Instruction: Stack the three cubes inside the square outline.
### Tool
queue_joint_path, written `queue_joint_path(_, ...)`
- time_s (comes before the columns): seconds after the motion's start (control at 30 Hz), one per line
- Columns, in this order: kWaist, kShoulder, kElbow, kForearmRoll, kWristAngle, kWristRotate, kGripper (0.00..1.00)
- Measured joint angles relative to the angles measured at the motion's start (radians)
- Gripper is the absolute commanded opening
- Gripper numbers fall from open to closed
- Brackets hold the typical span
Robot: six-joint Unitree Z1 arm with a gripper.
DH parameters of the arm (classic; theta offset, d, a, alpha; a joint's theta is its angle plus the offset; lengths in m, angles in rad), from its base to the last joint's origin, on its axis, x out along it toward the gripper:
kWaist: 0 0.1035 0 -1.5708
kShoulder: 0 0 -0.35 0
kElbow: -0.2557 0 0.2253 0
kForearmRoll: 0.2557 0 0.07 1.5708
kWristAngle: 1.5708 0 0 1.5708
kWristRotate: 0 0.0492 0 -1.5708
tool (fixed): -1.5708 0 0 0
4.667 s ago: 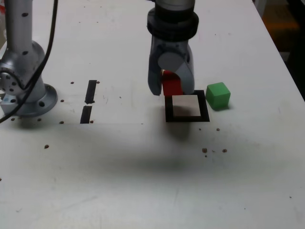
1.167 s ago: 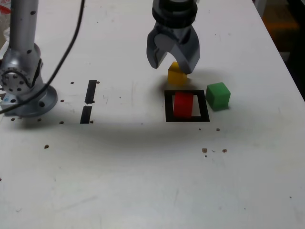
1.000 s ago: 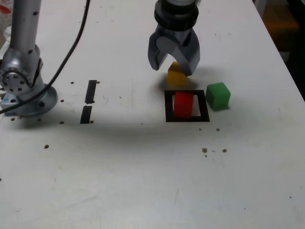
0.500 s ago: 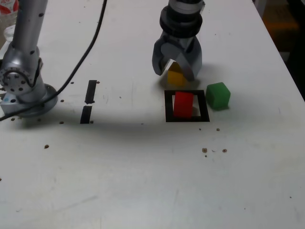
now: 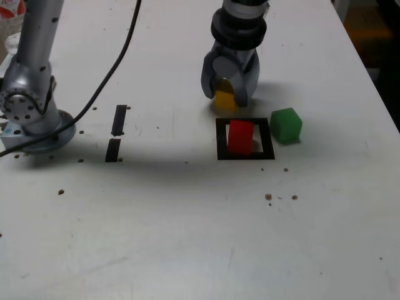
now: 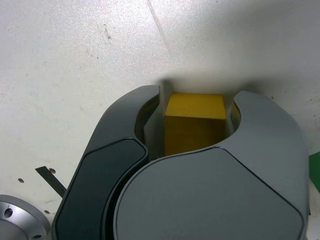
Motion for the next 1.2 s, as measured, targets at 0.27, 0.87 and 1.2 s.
queue_joint_path(0.27,0.0,-0.031,0.011,0.003,-0.005,0.0,0.19)
queue_joint_path(0.87,-0.145,-0.217,0.007,0.119,-0.049,-0.197,0.19)
queue_joint_path(1.2,-0.266,-0.218,-0.027,0.143,-0.042,-0.289,0.19)
